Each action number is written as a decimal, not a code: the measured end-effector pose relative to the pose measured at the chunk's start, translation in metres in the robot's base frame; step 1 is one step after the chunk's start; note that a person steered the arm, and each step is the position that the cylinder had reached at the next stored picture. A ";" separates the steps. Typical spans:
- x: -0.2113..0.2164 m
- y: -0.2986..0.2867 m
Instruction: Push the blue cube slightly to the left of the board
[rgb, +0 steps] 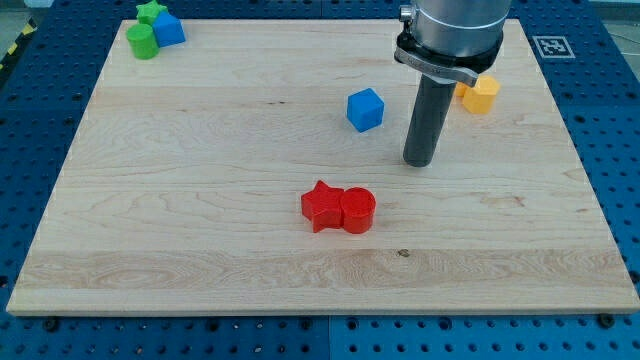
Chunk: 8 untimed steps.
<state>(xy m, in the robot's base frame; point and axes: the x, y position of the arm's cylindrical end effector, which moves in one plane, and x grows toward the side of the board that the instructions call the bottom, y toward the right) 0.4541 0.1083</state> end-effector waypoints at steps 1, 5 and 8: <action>0.000 0.001; -0.028 -0.006; -0.067 -0.026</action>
<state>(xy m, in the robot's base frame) 0.3874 0.0819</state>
